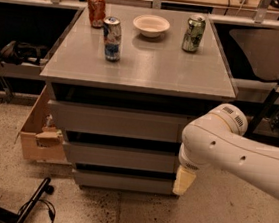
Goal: Open middle drawer
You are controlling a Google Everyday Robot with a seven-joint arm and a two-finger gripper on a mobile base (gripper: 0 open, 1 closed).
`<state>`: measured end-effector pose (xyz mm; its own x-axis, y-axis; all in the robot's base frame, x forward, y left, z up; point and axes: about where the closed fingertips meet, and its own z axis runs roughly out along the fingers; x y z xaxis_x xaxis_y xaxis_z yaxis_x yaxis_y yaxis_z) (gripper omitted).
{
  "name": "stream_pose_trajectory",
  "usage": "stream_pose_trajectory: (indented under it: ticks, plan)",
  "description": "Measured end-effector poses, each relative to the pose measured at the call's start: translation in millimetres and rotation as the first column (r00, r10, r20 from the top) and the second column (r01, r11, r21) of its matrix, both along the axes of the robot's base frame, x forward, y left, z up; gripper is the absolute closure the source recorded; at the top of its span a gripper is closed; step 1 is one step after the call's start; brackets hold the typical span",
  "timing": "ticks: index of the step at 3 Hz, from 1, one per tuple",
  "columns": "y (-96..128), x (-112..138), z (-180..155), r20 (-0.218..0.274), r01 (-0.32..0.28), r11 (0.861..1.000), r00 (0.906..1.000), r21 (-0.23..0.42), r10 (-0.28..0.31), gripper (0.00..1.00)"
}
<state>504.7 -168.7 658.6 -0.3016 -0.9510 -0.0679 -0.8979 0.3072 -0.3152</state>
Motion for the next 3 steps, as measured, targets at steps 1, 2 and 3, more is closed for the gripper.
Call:
stream_pose_trajectory:
  ticks: [1, 2, 3]
  plan:
    - [10, -3, -23, -0.026, -0.034, 0.999, 0.9991, -0.042, 0.033, 0.0]
    - [12, -2, -85, -0.08, -0.083, 0.993, 0.9939, -0.089, 0.076, 0.0]
    - [10, 11, -141, -0.118, -0.122, 0.984, 0.9872, -0.128, 0.107, 0.0]
